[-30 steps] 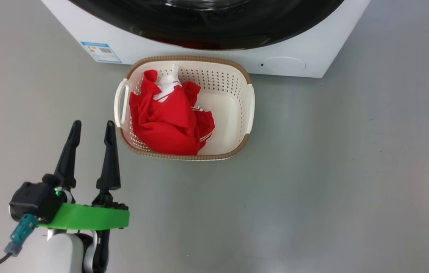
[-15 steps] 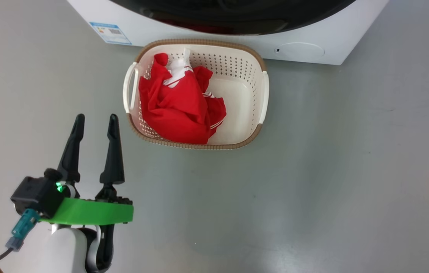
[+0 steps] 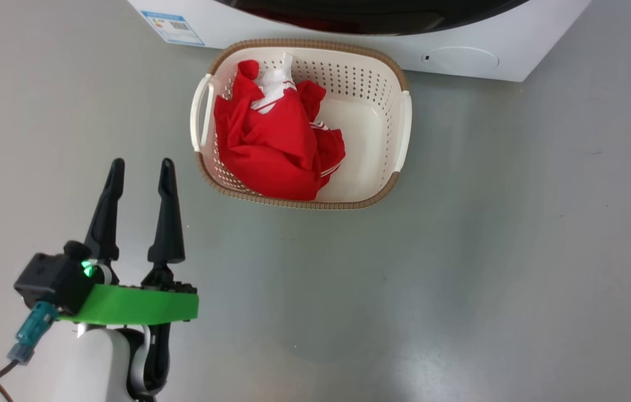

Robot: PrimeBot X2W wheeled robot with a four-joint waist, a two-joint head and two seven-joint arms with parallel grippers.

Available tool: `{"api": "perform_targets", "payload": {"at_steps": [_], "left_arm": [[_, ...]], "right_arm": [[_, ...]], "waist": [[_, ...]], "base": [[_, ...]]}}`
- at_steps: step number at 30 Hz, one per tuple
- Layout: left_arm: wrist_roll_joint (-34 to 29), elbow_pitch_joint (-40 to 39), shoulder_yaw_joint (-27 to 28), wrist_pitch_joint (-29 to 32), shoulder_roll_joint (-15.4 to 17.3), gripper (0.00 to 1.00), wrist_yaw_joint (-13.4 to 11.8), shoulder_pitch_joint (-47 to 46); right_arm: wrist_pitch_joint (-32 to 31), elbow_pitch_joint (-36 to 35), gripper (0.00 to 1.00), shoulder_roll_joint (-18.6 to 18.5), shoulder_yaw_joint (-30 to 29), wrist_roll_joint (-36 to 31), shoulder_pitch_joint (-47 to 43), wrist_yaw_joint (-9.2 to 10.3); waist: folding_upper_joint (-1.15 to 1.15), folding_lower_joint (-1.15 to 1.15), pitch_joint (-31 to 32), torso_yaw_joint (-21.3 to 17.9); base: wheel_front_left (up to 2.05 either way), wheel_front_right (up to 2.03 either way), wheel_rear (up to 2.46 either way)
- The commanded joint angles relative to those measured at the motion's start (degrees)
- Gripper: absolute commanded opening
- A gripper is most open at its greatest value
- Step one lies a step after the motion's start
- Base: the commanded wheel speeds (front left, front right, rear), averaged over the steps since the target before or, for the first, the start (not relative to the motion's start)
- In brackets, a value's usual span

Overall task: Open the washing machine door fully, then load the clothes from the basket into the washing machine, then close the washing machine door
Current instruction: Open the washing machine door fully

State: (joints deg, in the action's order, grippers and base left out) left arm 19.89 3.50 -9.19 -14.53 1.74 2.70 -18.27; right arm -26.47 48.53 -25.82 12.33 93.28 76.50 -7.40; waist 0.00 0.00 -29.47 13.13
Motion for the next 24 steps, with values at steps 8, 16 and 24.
{"api": "perform_targets", "payload": {"at_steps": [8, 16, 24], "left_arm": [[0.68, -1.60, 1.46, -0.47, 1.14, 1.00, -0.66, -0.98], [0.92, -1.75, 1.59, -0.47, 1.14, 1.00, -0.87, -1.10], [0.60, -1.50, 2.10, -0.47, 1.14, 1.00, -1.01, -0.75]], "right_arm": [[-1.88, 1.24, 0.00, 1.15, 0.43, 0.04, 3.62, -0.09], [-3.83, 2.78, 0.00, 2.18, 1.35, -0.27, 5.34, -0.09], [-6.57, 2.73, 0.00, 3.26, 2.03, 0.20, 3.53, -0.09]], "waist": [[0.00, 0.00, -0.61, 0.50], [0.00, 0.00, -0.98, 0.66], [0.00, 0.00, 0.21, 0.03]], "base": [[0.00, 0.00, 0.00], [0.00, 0.00, 0.00], [0.00, 0.00, 0.00]]}}
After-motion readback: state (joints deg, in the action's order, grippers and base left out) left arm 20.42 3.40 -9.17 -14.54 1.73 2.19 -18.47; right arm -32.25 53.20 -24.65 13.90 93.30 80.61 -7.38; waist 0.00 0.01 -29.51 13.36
